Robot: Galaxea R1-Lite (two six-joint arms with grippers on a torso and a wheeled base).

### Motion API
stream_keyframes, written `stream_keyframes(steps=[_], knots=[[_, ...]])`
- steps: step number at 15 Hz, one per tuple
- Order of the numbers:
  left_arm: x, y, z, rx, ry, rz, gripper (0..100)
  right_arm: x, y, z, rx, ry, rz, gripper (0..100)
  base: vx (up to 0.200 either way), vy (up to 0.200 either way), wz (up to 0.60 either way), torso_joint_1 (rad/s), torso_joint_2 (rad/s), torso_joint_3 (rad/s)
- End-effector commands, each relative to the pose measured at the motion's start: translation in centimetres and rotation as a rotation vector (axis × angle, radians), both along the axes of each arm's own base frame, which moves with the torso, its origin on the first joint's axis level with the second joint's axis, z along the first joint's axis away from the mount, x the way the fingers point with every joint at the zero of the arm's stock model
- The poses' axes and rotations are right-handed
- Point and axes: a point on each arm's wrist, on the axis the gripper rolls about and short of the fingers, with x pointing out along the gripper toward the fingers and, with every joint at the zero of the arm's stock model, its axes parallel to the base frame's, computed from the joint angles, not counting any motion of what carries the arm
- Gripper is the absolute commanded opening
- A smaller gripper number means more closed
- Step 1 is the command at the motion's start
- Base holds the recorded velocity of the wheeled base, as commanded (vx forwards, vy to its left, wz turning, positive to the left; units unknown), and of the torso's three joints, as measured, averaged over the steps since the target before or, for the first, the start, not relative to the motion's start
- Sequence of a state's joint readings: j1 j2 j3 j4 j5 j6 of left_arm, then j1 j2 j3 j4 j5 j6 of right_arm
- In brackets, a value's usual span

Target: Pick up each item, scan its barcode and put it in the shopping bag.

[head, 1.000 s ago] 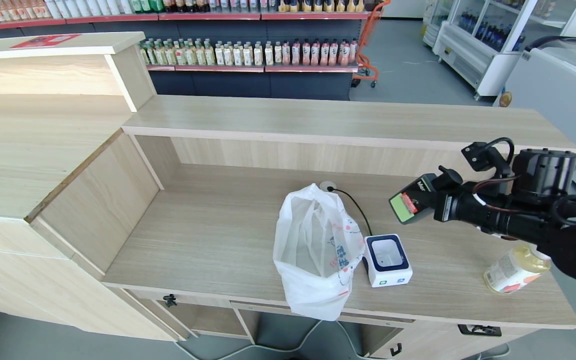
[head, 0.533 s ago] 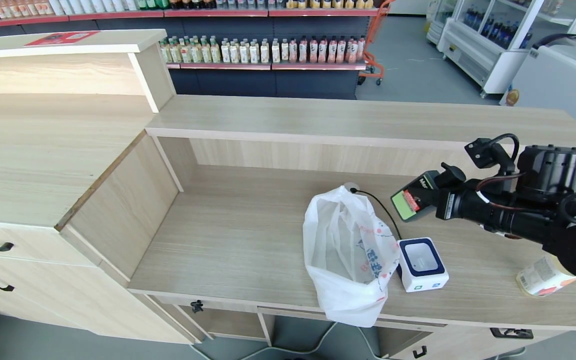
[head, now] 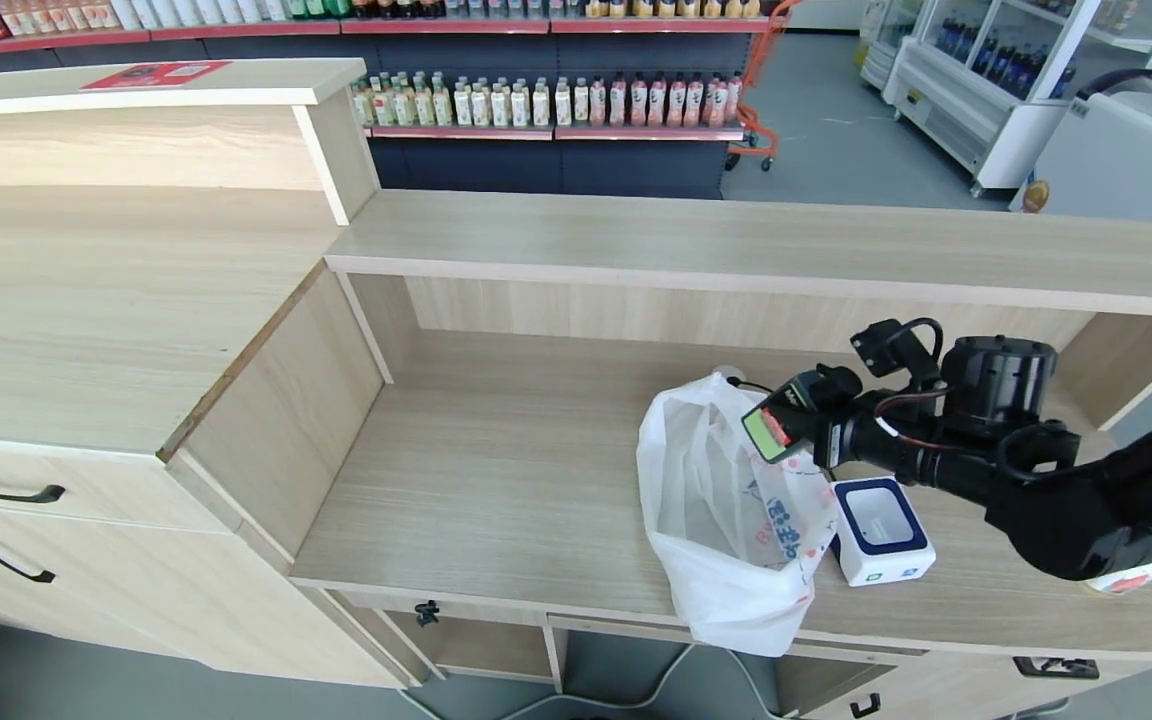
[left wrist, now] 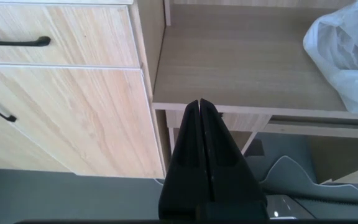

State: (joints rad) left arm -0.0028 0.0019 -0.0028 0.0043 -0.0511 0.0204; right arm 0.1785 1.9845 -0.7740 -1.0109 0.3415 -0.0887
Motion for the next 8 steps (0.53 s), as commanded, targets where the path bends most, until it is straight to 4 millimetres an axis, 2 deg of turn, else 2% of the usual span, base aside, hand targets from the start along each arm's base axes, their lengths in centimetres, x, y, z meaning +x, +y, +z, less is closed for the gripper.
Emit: stream_keyframes(steps=[1,5,8], knots=[[0.0,0.0,0.0,0.000,0.000,-0.001,0,0.9,1.4,-3.5,-0.031,0.071,0.011,0,0.000,0.000,0.00,0.000,0.00,0.000],[0.0,0.0,0.0,0.000,0.000,0.000,0,1.3,2.9,-5.8,-0.048,0.072,0.013,0,0.000,0.000,0.00,0.000,0.00,0.000],[0.0,0.0,0.0,0.000,0.000,0.000,0,1.4,3.0,-7.2,-0.084,0.084,0.019,0,0.000,0.000,0.00,0.000,0.00,0.000]])
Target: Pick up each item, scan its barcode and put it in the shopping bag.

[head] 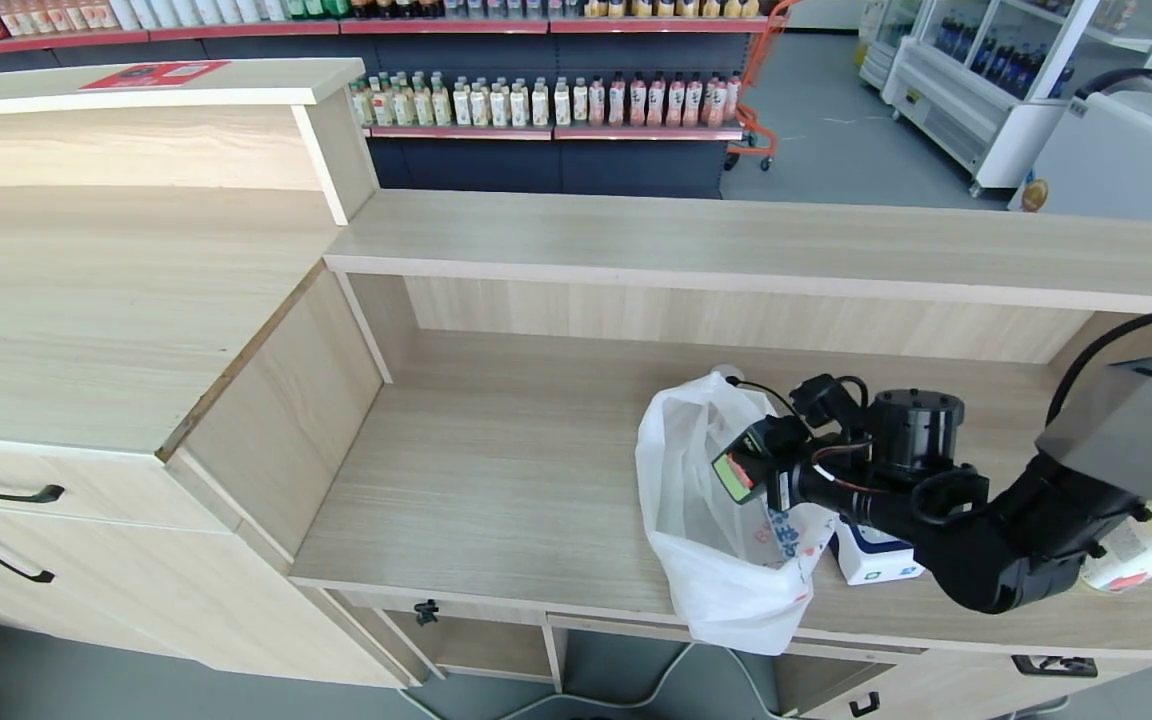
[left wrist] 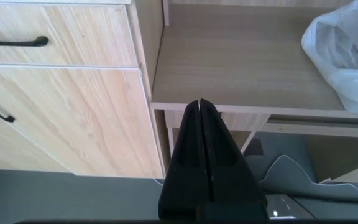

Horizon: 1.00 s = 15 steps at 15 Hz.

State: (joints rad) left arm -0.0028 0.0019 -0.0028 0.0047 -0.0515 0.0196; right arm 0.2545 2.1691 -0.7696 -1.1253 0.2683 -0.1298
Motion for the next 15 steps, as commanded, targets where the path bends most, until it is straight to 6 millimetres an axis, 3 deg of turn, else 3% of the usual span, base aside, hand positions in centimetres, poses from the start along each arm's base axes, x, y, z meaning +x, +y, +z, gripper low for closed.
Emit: stream_keyframes(steps=[1,12,13,15], knots=[[0.0,0.0,0.0,0.000,-0.001,0.001,0,0.1,0.2,-1.9,-0.026,0.040,0.006,0,0.000,0.000,0.00,0.000,0.00,0.000],[0.0,0.0,0.0,0.000,-0.001,-0.001,0,-0.4,0.3,-5.8,-0.060,0.067,0.005,0,0.000,0.000,0.00,0.000,0.00,0.000],[0.0,0.0,0.0,0.000,-0.001,0.001,0,-0.4,0.3,-5.9,-0.065,0.068,-0.005,100,0.000,0.000,0.00,0.000,0.00,0.000],[0.0,0.0,0.0,0.000,-0.001,-0.001,0,-0.4,0.4,-5.8,-0.064,0.066,-0.007,100,0.000,0.000,0.00,0.000,0.00,0.000]])
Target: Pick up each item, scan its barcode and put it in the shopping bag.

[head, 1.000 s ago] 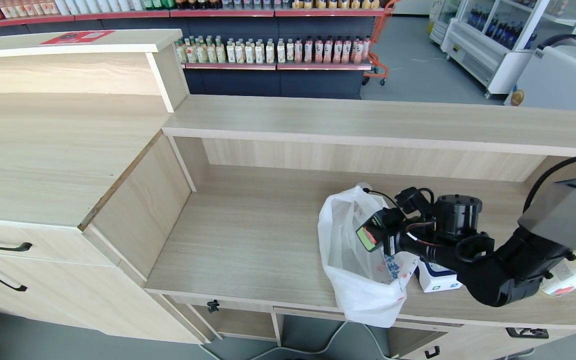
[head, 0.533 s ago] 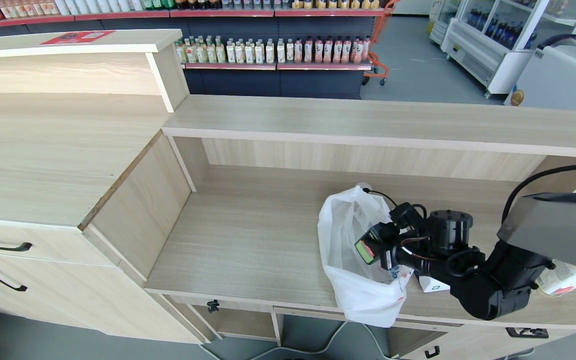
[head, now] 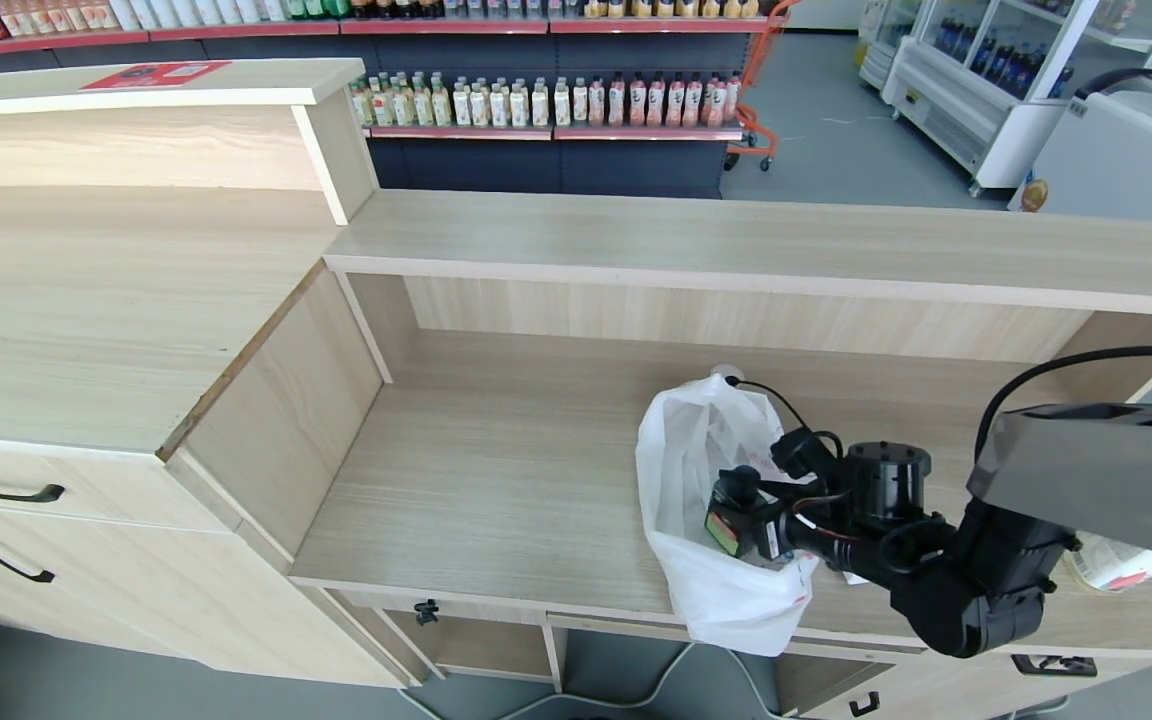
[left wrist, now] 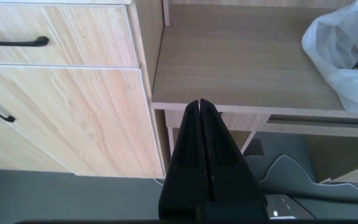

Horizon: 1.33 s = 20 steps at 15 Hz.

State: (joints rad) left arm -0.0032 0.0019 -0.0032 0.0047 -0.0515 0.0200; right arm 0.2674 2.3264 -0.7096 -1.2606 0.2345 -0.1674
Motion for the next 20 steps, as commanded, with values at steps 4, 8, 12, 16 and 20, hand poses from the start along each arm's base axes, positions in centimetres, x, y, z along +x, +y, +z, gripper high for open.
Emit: stream_keyframes(steps=[4,8,12,16,20], knots=[[0.0,0.0,0.0,0.000,0.000,0.001,0,0.1,0.4,1.1,0.019,-0.067,0.009,100,0.000,0.000,0.00,0.000,0.00,0.000],[0.0,0.0,0.0,0.000,0.000,0.001,0,-0.3,-0.4,5.4,0.069,-0.160,-0.008,100,0.000,0.000,0.00,0.000,0.00,0.000],[0.0,0.0,0.0,0.000,0.000,0.001,0,-1.7,-2.0,9.1,0.093,-0.204,-0.047,100,0.000,0.000,0.00,0.000,0.00,0.000],[0.0,0.0,0.0,0.000,0.000,-0.001,0,-4.7,-4.9,14.9,0.204,-0.154,-0.152,100,0.000,0.000,0.00,0.000,0.00,0.000],[0.0,0.0,0.0,-0.003,0.000,0.001,0,-10.7,-9.8,18.8,0.191,-0.121,-0.316,100,0.000,0.000,0.00,0.000,0.00,0.000]])
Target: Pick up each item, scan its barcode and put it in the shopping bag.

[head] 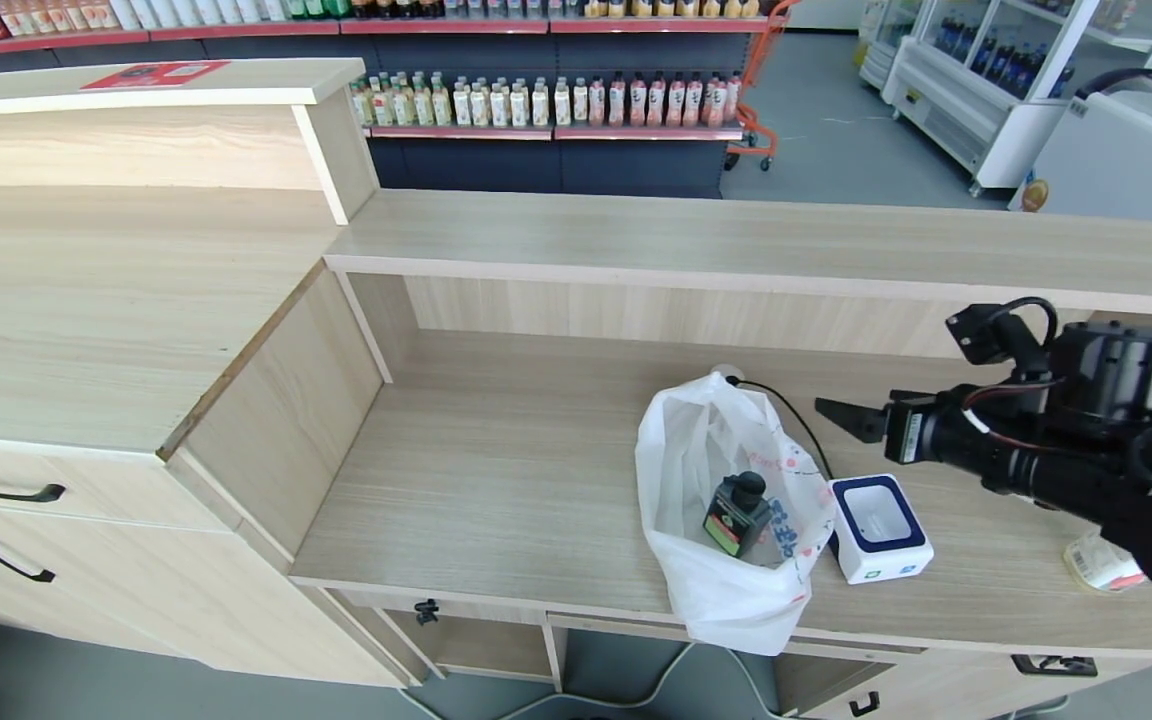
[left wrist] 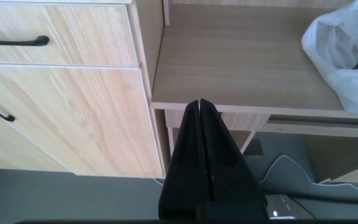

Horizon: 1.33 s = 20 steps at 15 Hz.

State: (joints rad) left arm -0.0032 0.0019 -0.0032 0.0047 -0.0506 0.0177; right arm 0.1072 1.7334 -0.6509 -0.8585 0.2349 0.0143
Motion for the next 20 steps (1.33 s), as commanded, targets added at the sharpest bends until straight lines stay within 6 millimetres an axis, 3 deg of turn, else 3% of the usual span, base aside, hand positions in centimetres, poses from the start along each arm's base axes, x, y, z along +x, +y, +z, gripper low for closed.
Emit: stream_keyframes(steps=[1,4,14,20], knots=[[0.0,0.0,0.0,-0.001,0.000,0.000,0,-6.2,-4.4,3.9,-0.016,-0.032,-0.156,100,0.000,0.000,0.00,0.000,0.00,0.000],[0.0,0.0,0.0,0.001,0.000,0.000,0,-8.2,-6.1,3.4,-0.026,0.017,-0.238,100,0.000,-0.133,0.00,0.000,0.00,0.003],[0.0,0.0,0.0,0.001,0.000,0.000,0,-9.5,-6.0,1.5,-0.023,0.083,-0.234,100,0.000,-0.200,0.00,0.001,0.00,0.002],[0.0,0.0,0.0,0.008,-0.001,0.000,0,-11.0,-5.7,0.5,-0.025,0.108,-0.228,100,-0.200,-0.200,0.00,0.008,0.01,0.002]])
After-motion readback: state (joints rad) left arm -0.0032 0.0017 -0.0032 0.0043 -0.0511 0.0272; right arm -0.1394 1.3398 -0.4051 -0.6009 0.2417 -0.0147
